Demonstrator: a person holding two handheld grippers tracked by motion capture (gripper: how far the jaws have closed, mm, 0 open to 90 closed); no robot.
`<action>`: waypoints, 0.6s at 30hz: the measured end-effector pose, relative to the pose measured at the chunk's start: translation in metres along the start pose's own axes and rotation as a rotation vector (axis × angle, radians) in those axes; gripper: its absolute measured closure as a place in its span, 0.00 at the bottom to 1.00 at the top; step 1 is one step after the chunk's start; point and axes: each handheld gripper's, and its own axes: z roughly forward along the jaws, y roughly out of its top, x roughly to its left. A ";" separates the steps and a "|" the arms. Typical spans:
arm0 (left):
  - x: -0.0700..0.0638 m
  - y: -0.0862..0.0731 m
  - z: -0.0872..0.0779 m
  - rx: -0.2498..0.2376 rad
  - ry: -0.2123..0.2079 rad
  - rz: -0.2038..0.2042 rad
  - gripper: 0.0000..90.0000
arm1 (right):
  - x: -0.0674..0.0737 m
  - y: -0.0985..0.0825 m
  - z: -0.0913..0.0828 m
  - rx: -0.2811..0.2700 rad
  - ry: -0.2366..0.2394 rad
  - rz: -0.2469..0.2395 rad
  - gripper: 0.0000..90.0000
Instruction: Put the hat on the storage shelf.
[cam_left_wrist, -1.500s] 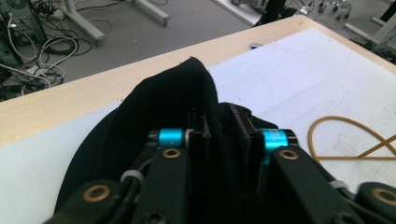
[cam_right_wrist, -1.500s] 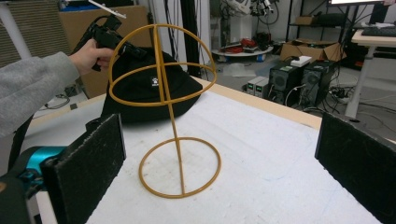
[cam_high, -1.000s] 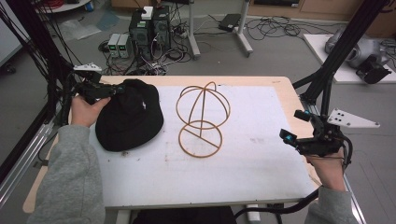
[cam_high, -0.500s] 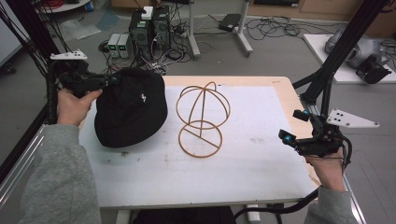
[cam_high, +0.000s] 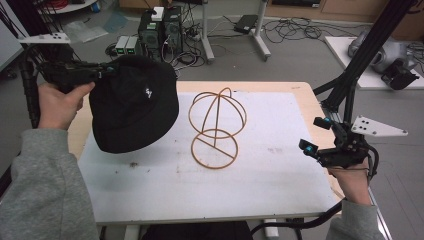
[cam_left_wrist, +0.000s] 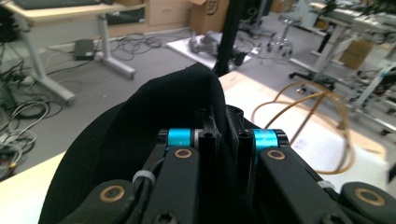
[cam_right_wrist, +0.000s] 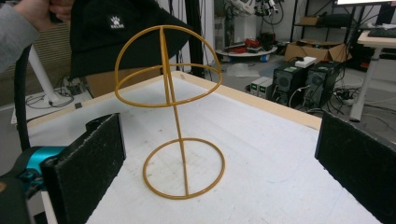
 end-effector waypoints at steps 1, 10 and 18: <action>-0.002 0.005 -0.003 -0.003 -0.008 0.006 0.94 | 0.000 0.000 0.000 0.000 0.000 0.003 0.01; -0.018 0.033 -0.013 -0.023 -0.065 0.043 0.94 | -0.002 0.000 -0.001 -0.005 0.006 0.004 0.01; -0.029 0.045 -0.008 -0.045 -0.115 0.050 0.94 | -0.005 0.002 -0.003 -0.005 -0.005 -0.013 0.01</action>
